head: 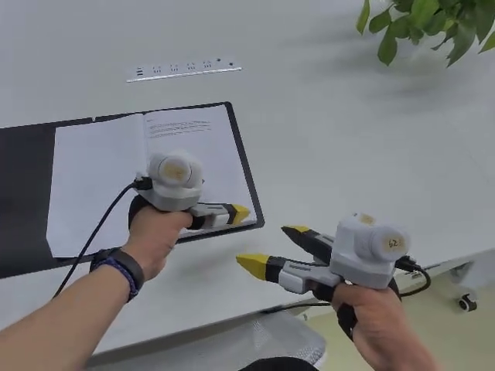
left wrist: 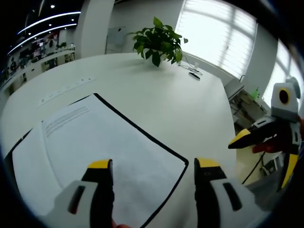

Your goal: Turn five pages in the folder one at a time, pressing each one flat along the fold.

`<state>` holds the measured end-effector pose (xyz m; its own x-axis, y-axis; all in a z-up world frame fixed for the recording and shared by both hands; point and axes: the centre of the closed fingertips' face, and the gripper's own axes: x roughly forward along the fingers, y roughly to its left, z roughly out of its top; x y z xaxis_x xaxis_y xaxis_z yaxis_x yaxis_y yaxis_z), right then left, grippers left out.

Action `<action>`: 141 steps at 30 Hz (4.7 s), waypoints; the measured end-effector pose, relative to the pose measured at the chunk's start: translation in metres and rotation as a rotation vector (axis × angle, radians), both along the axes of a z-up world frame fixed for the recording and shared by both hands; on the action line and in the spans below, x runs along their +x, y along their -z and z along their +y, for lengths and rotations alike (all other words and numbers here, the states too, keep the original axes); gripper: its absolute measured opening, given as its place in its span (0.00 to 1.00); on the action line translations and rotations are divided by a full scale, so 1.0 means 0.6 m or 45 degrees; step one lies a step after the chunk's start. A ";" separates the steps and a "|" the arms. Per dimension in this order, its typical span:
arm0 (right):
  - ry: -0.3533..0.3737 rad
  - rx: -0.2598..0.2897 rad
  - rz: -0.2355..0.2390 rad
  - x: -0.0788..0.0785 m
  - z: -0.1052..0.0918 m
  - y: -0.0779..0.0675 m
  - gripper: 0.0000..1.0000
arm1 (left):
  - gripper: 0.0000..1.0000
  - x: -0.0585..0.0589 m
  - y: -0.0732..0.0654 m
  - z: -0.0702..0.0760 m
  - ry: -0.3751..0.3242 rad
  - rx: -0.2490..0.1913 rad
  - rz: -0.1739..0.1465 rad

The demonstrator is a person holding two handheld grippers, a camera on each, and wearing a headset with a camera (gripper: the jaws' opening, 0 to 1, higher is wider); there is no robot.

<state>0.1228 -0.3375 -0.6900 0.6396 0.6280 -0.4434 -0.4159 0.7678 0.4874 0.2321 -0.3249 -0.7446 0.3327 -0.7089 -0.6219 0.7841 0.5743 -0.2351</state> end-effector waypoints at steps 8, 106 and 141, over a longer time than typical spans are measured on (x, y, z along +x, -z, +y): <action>-0.006 -0.008 0.020 -0.004 0.004 0.005 0.73 | 0.69 0.002 0.053 -0.001 0.119 0.220 -0.110; 0.153 0.316 0.115 0.201 0.017 0.083 0.47 | 0.47 -0.011 0.049 0.055 -0.045 0.048 -0.020; 0.321 0.367 0.071 0.187 0.008 0.055 0.00 | 0.55 -0.034 -0.041 0.176 -0.171 0.033 -0.156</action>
<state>0.2349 -0.3325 -0.7232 0.7696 0.5581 -0.3100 -0.1985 0.6707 0.7147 0.2115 -0.2192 -0.7198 0.4979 -0.6372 -0.5883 0.7217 0.6806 -0.1263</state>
